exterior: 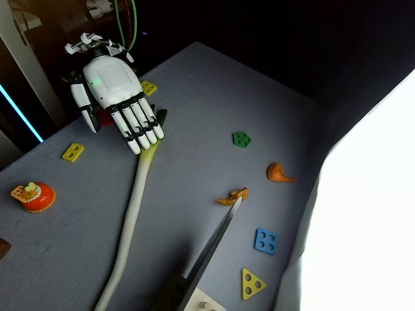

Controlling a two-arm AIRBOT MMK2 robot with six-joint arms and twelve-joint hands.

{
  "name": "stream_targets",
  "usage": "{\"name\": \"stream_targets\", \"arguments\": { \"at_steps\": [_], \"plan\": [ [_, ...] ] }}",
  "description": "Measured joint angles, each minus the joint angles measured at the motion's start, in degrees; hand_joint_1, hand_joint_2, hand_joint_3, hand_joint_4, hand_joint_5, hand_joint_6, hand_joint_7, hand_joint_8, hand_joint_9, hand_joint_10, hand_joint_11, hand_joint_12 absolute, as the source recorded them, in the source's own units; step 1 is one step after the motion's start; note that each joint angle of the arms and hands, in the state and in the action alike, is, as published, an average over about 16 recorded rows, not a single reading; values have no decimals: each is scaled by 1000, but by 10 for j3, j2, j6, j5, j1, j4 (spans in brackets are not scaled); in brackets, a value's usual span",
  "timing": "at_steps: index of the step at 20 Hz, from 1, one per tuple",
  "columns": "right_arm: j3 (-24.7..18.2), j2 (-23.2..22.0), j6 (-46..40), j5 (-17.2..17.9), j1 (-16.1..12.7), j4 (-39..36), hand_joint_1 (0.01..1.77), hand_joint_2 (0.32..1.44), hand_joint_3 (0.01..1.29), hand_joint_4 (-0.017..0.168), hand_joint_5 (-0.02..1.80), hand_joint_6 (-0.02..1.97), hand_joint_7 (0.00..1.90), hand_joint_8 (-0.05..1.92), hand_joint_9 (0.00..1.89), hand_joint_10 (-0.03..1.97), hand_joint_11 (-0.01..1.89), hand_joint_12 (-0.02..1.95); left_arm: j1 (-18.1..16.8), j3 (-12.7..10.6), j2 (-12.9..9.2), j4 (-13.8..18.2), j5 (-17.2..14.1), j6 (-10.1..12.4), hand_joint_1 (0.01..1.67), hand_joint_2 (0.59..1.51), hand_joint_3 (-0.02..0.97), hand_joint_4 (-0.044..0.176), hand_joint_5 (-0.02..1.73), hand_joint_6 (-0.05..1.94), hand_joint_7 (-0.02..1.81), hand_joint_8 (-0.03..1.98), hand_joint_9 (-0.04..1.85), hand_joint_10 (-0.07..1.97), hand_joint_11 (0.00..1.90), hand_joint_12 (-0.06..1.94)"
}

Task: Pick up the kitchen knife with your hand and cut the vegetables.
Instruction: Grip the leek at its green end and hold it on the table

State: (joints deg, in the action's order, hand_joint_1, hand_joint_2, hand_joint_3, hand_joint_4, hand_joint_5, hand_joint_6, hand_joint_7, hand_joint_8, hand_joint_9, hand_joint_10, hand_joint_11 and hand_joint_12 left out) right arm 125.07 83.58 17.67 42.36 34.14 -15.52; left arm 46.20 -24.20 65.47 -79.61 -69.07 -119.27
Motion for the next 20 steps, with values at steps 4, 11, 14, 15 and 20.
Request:
{"name": "stream_targets", "arguments": {
  "at_steps": [4, 11, 14, 15, 20],
  "plan": [
    [0, 0, 6, 0, 0, 9, 1177, 960, 354, 17, 747, 1548, 877, 1698, 873, 1773, 796, 1861, 10, -2, 5, 17, -9, 19, 254, 1410, 6, 6, 21, 10, 20, -4, 23, 10, 21, 16],
    [0, 1, 26, 1, 0, 29, 1369, 797, 658, 88, 1152, 1731, 1302, 1849, 1367, 1856, 1386, 1867, 29, -11, 20, 37, -31, 53, 219, 1411, 5, 3, 21, 10, 20, -3, 23, 10, 21, 16],
    [0, 1, 41, 2, 0, 41, 1442, 756, 718, 119, 1262, 1773, 1405, 1830, 1480, 1834, 1509, 1850, 33, -17, 27, 40, -40, 61, 197, 1417, 6, 2, 21, 10, 20, -3, 23, 10, 21, 16],
    [0, 2, 47, 2, 0, 46, 1467, 746, 735, 129, 1295, 1797, 1431, 1824, 1504, 1829, 1534, 1844, 34, -19, 30, 41, -42, 64, 195, 1419, 6, 1, 21, 10, 19, -3, 22, 10, 21, 16],
    [1, 6, 85, 2, 1, 78, 1545, 688, 852, 166, 1372, 1874, 1493, 1796, 1556, 1805, 1580, 1823, 37, -32, 42, 41, -50, 70, 203, 1419, 6, 0, 22, 10, 20, -3, 21, 10, 22, 16]
  ]
}}
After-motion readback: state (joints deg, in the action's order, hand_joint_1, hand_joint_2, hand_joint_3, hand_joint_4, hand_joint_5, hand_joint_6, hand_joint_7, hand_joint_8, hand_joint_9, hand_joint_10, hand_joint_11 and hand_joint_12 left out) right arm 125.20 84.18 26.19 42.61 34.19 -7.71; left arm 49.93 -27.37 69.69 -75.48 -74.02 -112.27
